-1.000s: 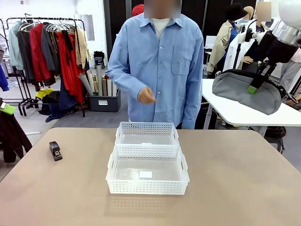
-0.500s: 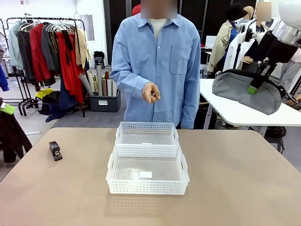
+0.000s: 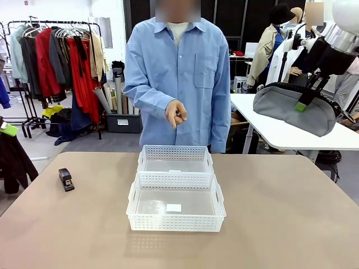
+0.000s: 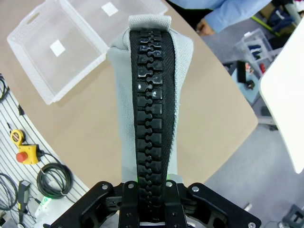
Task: Distribute items into two baskets.
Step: Move the picked Pencil pouch towards the Organizing basket indicated by the person, stopping as directed.
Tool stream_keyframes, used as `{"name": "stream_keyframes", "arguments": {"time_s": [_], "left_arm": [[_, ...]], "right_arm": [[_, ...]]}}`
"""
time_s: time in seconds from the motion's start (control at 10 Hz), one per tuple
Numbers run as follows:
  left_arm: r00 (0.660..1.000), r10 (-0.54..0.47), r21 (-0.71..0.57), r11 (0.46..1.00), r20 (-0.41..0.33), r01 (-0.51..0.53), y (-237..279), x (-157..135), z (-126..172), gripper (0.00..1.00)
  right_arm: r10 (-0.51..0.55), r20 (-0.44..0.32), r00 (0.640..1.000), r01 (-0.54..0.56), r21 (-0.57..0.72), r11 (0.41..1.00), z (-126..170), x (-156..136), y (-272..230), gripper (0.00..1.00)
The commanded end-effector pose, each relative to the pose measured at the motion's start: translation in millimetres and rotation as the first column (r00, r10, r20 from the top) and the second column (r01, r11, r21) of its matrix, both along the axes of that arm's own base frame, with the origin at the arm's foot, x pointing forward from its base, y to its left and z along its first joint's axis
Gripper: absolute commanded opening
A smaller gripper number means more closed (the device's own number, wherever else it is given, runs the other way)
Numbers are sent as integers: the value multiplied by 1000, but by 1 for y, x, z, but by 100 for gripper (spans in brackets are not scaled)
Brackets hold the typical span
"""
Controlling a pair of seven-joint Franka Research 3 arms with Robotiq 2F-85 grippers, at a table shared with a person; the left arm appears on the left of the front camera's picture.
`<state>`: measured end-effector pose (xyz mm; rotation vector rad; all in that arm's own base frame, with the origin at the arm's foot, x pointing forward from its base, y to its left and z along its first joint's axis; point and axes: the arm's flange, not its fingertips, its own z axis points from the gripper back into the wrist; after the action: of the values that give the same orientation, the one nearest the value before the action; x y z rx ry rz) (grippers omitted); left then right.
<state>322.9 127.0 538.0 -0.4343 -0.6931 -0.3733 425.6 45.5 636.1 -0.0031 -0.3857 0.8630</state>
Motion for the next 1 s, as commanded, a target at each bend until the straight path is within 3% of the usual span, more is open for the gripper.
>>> {"name": "stream_keyframes", "arguments": {"time_s": [0.0, 0.9], "left_arm": [[1000, -2, -3, 1000, 2, 2, 0, 0, 1, 100], [1000, -2, -3, 1000, 2, 2, 0, 0, 1, 100]], "right_arm": [[-19, 6, 1000, 19, 9, 1000, 3, -2, 2, 0], [0, 0, 1000, 0, 0, 1000, 0, 0, 0, 0]]}}
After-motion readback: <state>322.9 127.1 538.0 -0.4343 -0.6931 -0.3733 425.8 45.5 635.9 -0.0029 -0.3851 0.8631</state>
